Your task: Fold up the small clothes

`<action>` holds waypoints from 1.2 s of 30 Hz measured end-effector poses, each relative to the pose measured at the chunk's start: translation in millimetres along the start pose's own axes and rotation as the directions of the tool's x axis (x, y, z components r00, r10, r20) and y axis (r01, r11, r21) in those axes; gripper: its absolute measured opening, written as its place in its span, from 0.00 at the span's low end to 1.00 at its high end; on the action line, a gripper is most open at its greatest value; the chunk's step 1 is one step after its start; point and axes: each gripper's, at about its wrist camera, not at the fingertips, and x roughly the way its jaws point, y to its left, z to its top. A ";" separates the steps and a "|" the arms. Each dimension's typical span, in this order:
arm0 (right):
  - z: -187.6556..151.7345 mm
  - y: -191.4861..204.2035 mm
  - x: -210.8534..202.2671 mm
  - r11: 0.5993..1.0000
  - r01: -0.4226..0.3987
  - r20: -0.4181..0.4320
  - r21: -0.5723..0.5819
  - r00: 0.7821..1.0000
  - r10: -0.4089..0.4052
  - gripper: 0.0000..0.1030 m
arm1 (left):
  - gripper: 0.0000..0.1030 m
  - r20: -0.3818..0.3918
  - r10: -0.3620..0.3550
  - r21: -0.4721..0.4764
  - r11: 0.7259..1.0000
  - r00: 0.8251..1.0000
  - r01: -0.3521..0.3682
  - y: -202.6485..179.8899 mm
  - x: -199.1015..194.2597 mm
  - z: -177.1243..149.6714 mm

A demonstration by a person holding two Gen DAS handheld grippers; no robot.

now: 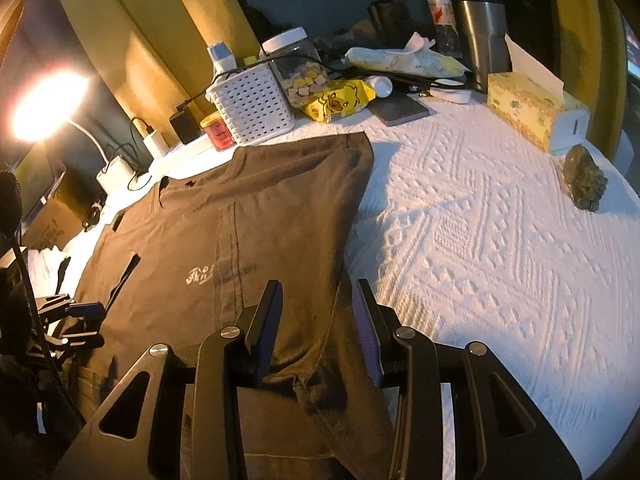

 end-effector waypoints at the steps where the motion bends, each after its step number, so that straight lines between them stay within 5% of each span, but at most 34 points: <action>1: -1.4 2.4 1.2 1.000 -0.004 -0.011 -0.013 1.000 0.003 0.37 | 0.61 0.004 0.010 0.000 1.000 1.000 -0.010 -1.7 -4.2 -2.2; 7: -10.0 30.1 1.0 0.989 -0.087 -0.048 -0.119 0.995 0.081 0.37 | 0.61 0.042 0.068 -0.040 0.997 0.997 -0.066 6.9 -33.2 -20.5; 13: -18.9 55.5 17.0 0.975 -0.160 -0.121 -0.155 0.982 0.142 0.37 | 0.61 0.002 0.074 -0.084 0.994 0.997 -0.074 18.3 -28.0 -39.8; 25: -40.6 64.7 9.5 0.981 -0.154 -0.198 -0.118 0.972 0.129 0.38 | 0.61 0.042 0.028 -0.064 0.998 0.999 -0.025 9.1 -42.6 -50.6; 30: -37.9 64.2 3.3 0.982 -0.128 -0.172 -0.135 0.980 0.104 0.38 | 0.61 0.101 0.073 -0.078 0.995 0.992 -0.065 16.9 -50.1 -39.1; 36: -23.7 60.6 6.2 0.983 -0.118 -0.133 -0.144 0.986 0.099 0.38 | 0.61 0.069 0.072 -0.087 0.994 0.995 -0.066 22.9 -30.2 -30.7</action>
